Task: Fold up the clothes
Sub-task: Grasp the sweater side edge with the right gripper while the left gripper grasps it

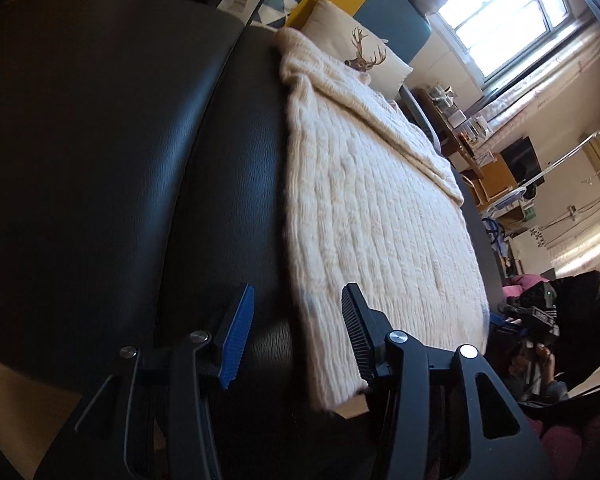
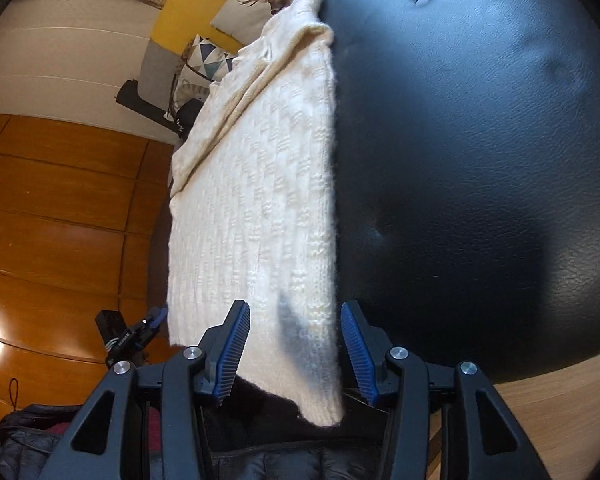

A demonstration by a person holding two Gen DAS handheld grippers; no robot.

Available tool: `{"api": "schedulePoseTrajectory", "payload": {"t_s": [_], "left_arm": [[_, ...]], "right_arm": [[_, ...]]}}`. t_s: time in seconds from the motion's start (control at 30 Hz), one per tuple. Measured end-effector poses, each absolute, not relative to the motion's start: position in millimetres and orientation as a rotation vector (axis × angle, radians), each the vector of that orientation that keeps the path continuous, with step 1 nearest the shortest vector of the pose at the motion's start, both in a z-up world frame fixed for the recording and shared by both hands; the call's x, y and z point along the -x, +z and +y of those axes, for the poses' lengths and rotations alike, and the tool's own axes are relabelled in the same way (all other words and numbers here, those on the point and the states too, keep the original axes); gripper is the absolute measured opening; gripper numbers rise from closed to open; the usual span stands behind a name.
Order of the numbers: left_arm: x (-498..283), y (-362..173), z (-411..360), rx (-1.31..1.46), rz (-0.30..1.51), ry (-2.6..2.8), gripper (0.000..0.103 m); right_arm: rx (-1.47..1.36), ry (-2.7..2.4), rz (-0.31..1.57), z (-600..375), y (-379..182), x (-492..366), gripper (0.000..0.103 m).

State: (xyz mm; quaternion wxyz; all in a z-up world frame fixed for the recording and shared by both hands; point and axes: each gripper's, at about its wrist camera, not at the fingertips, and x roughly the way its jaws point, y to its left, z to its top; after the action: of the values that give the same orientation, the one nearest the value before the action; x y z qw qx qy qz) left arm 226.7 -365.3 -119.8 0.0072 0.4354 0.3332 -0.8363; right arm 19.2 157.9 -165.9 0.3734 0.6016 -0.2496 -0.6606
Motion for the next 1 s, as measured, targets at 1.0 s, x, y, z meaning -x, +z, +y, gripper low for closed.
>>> {"api": "schedulePoseTrajectory", "payload": {"t_s": [1.0], "left_arm": [[-231.2,-155.8,-364.4,-1.359,1.857,-2.321,0.054]], "right_arm": [[-1.518,-1.553,-0.547,109.1,-172.8,-27.8,0.044]]}}
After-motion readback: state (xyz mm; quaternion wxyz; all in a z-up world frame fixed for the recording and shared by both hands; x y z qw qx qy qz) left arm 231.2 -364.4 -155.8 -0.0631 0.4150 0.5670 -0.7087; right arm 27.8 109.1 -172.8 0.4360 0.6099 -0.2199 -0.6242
